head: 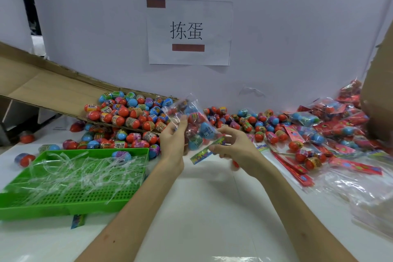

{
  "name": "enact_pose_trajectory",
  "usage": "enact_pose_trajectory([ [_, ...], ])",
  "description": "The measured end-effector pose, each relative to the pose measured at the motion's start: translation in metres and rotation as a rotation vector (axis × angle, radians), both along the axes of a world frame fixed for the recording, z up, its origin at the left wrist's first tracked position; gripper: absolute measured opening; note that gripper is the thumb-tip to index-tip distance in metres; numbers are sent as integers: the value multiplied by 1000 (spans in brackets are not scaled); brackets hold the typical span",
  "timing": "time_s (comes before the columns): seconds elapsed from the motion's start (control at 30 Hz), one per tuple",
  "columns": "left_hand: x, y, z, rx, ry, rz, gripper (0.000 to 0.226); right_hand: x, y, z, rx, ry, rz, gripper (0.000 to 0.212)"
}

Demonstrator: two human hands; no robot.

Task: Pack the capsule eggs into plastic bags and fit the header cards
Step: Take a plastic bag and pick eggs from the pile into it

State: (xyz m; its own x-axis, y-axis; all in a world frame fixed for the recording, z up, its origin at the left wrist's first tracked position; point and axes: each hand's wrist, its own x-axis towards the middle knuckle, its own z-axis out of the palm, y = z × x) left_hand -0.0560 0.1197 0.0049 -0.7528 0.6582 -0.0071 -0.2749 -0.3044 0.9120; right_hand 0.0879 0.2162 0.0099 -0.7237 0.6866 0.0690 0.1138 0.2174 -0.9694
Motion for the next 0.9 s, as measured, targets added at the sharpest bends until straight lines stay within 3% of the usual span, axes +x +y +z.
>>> enact_pose_trajectory([
  [0.13, -3, -1, -1, -22, -48, 21, 20, 3, 3, 2, -5, -26, 71, 32],
  [0.3, -2, 0, -3, -6, -59, 44, 23, 8, 7, 2, -61, -16, 108, 38],
  [0.43, 4, 2, -4, 34, -59, 14, 28, 3, -2, -3, -112, -98, 147, 30],
  [0.63, 5, 1, -1, 94, -134, 17, 17, -13, -18, -15, -237, -31, 162, 35],
  [0.9, 0, -3, 5, 87, -179, -13, 28, -22, -24, -28, -136, -111, 65, 20],
])
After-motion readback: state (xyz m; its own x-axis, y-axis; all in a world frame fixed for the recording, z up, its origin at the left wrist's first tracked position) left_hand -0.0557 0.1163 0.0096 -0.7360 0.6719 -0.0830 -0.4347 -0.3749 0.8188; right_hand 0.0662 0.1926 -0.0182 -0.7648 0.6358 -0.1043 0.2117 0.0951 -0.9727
